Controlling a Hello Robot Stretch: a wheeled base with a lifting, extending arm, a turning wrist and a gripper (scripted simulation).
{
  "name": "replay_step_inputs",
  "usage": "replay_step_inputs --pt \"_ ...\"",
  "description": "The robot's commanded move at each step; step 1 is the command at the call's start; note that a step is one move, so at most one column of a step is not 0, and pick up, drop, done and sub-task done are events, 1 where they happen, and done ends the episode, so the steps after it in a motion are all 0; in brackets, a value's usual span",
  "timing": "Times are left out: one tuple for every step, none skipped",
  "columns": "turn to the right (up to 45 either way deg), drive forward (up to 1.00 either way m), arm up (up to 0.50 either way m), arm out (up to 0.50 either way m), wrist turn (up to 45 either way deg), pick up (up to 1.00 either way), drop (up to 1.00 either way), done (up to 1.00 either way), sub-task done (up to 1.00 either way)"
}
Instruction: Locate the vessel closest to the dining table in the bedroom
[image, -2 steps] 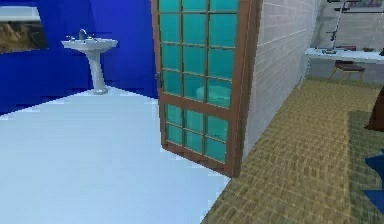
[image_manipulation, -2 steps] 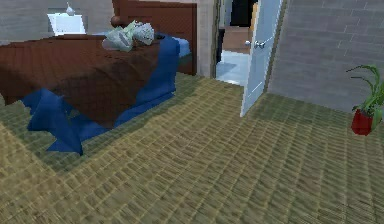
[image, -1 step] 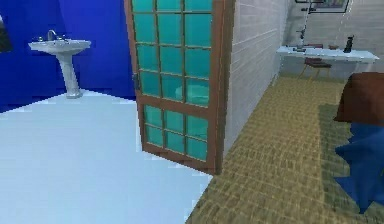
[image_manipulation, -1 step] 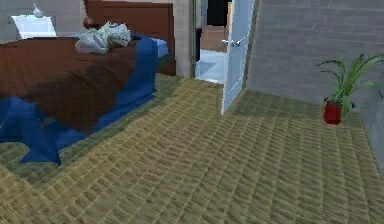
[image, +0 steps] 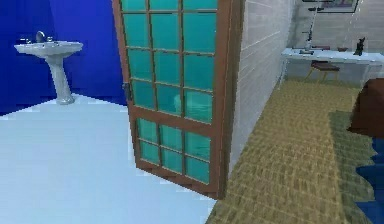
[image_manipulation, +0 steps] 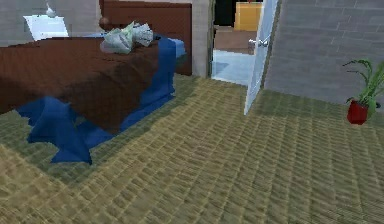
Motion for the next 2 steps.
replay_step_inputs --pt "33.0 0.00 0.00 0.00 0.0 0.00 0.00 0.00 0.00" --pt "0.0 0.25 0.00 0.00 0.0 0.00 0.00 0.00 0.00"
